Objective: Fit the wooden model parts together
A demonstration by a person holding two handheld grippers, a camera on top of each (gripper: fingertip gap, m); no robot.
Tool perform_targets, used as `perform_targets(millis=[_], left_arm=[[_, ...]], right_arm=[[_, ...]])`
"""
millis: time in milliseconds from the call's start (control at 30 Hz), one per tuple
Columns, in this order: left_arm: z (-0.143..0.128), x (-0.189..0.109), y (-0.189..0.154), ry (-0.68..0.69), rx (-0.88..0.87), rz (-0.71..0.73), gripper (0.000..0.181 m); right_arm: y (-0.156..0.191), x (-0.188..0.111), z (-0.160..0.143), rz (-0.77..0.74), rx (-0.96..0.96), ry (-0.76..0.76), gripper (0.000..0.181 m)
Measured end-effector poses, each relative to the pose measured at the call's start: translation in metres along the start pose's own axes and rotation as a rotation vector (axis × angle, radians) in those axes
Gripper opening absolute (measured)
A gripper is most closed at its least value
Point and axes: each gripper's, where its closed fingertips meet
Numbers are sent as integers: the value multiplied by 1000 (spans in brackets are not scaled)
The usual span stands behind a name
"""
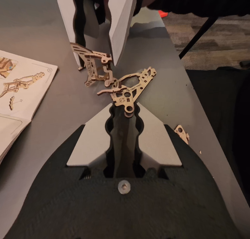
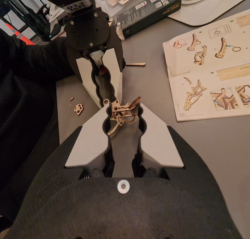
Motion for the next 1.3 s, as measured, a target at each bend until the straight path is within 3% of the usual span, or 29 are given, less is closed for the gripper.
perform_targets(millis=[33,233,400,600,933,1300], left_arm=[[4,-4,-3,-35,2,-25,25],[29,-32,-8,-194,19,-121,25],[46,-55,-10,-297,42,-201,25],[56,-63,-11,-345,54,-230,26],[57,-63,-13,-340,61,-230,26],[57,-63,-16,-328,72,-231,26]], right_arm=[[1,-2,3,16,7,-17,35],[15,-25,33,172,135,-115,35],[18,-38,49,164,195,-5,35],[22,-41,60,91,200,138,35],[26,-41,60,46,203,237,35],[30,-41,65,42,192,225,35]])
Point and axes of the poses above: each gripper's, where its closed fingertips meet, x out along the fingers, z out of its top, y = z × x across the jaws, and after that the axes turned 9 degrees about y, right-handed
